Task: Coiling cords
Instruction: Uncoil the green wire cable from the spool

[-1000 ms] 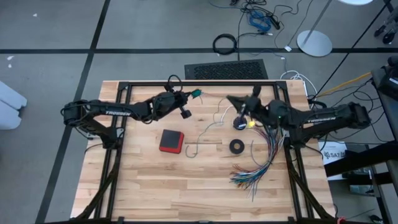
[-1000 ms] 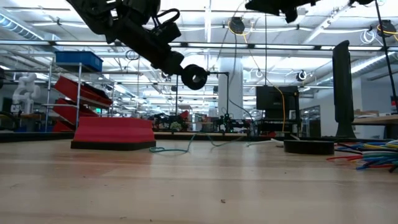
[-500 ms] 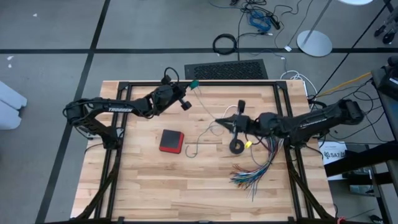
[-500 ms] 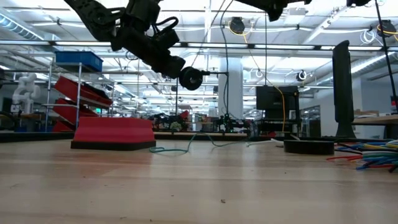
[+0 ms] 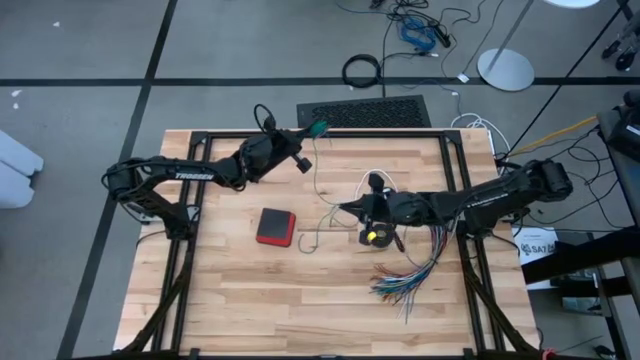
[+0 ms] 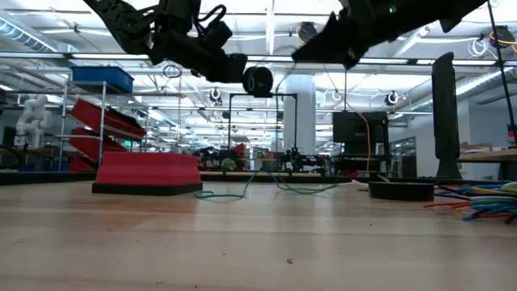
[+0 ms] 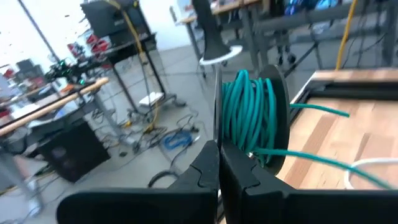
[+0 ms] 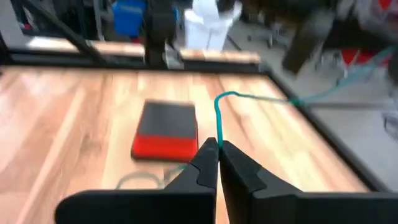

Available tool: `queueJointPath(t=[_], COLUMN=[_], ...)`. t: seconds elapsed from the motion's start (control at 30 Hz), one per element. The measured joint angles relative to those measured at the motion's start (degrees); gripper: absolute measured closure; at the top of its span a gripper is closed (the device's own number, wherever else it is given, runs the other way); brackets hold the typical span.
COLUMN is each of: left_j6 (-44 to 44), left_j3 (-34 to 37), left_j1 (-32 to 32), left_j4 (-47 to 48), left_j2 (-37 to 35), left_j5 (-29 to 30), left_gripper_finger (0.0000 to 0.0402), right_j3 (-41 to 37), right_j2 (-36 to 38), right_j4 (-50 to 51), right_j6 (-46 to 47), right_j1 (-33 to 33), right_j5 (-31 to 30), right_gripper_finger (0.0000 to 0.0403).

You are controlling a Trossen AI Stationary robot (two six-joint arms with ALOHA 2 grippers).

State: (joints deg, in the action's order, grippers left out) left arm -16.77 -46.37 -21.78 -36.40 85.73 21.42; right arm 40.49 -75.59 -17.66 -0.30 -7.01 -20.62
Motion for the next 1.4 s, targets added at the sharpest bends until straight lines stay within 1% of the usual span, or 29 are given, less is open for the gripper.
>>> queueJointPath(t=[0.07, 0.17, 0.27, 0.37, 0.5, 0.57, 0.63, 0.73, 0.87, 1.0, 1.13, 1.23, 1.4], left_j6=[0.06, 1.27, 1.93, 2.79, 2.99, 3.15, 3.65, 4.49, 4.52, 4.52, 4.54, 4.56, 4.54], left_j3=[0.00, -0.28, -1.04, -1.56, -2.05, -2.31, -2.62, -2.91, -2.93, -2.93, -2.93, -2.95, -2.95], left_j1=[0.10, 0.15, 0.18, 0.52, 1.15, 1.80, 2.57, 3.65, 5.60, 7.40, 8.68, 9.64, 10.43], left_j4=[-2.06, -3.29, -3.55, -3.51, -3.74, -3.74, -3.87, -4.63, -6.48, -6.98, -8.43, -9.94, -10.03], left_j2=[0.00, 0.00, 0.00, 0.00, 0.00, 0.00, 0.00, 0.00, -0.02, -0.02, -0.02, -0.04, -0.04], left_j5=[-0.95, -2.78, -4.67, -5.28, -7.30, -7.78, -7.97, -9.67, -9.69, -9.87, -9.82, -9.83, -9.82], left_gripper_finger=[0.0402, 0.0402, 0.0401, 0.0402, 0.0402, 0.0402, 0.0402, 0.0402, 0.0402, 0.0402, 0.0402, 0.0401, 0.0402], right_j3=[0.00, 0.00, -0.02, -0.02, -0.02, -0.02, -0.36, -3.14, -7.33, -9.51, -9.55, -9.50, -8.03], right_j2=[-0.43, -1.13, -1.30, -1.30, -1.30, -1.30, -1.33, -2.10, -2.92, -4.77, -8.06, -11.02, -14.25], right_j4=[2.83, 6.20, 9.70, 12.38, 11.88, 8.16, 1.39, -14.00, -27.49, -37.97, -45.69, -51.42, -57.28], right_j6=[1.88, 4.12, 5.80, 7.26, 7.13, 5.67, 2.90, -0.76, -2.28, -2.20, -1.91, -0.20, 1.94], right_j1=[0.36, 0.42, 0.42, 0.44, 0.18, 0.14, 0.61, 1.99, 5.40, 8.09, 9.41, 10.47, 11.21], right_j5=[-0.24, -2.96, -3.48, -3.22, -4.11, -6.78, -8.72, -9.09, -9.18, -1.51, 1.13, 5.55, 9.97], right_gripper_finger=[0.0386, 0.0356, 0.0312, 0.0264, 0.0211, 0.0198, 0.0193, 0.0194, 0.0206, 0.0214, 0.0218, 0.0218, 0.0218])
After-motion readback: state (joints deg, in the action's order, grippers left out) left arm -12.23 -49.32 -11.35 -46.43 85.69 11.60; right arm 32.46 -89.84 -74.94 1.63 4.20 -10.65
